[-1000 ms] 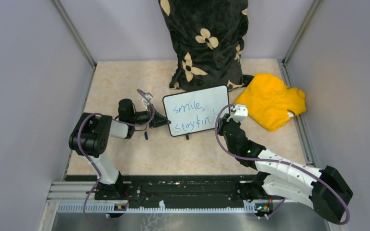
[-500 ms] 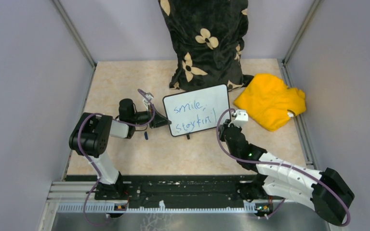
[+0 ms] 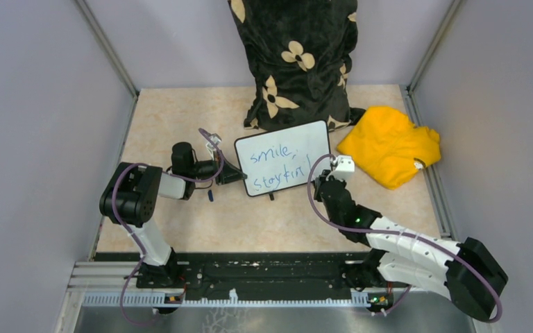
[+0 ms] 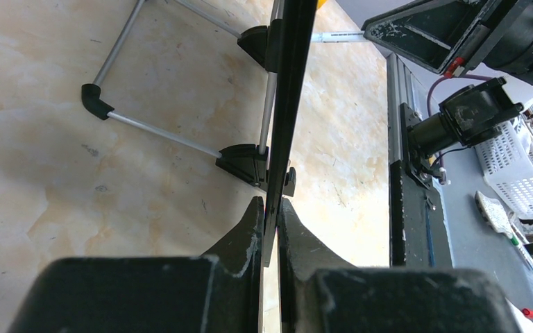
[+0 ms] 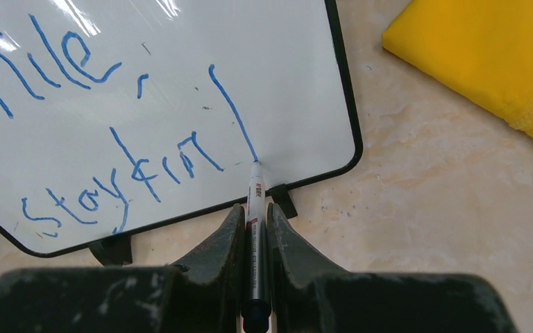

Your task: Write a sentence on the whiteboard

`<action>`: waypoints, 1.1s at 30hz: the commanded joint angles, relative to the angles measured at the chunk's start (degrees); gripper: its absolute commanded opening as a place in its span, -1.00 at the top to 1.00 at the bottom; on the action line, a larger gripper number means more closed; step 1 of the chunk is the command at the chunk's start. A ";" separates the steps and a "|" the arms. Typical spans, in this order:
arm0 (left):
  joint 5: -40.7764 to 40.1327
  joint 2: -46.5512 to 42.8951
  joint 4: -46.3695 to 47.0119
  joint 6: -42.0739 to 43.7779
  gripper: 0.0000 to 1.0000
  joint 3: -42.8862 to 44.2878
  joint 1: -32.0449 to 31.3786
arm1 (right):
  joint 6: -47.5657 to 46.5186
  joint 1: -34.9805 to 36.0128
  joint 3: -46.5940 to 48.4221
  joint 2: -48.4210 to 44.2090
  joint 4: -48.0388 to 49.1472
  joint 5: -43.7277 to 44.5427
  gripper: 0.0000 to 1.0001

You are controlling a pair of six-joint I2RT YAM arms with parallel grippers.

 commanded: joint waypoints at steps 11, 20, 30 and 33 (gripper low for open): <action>-0.93 1.64 -3.22 0.69 1.00 0.22 -0.09 | -2.67 -0.58 5.21 2.28 6.30 0.47 1.00; -0.97 1.56 -3.24 0.69 1.00 0.25 -0.09 | -2.07 -0.59 5.04 4.14 7.67 -2.31 1.00; -1.01 1.59 -3.31 0.73 1.00 0.21 -0.11 | -0.97 -0.57 3.85 4.08 5.81 -4.37 1.00; -0.93 1.63 -3.31 0.69 1.00 0.24 -0.09 | -0.64 -0.57 3.21 3.55 4.80 -4.21 1.00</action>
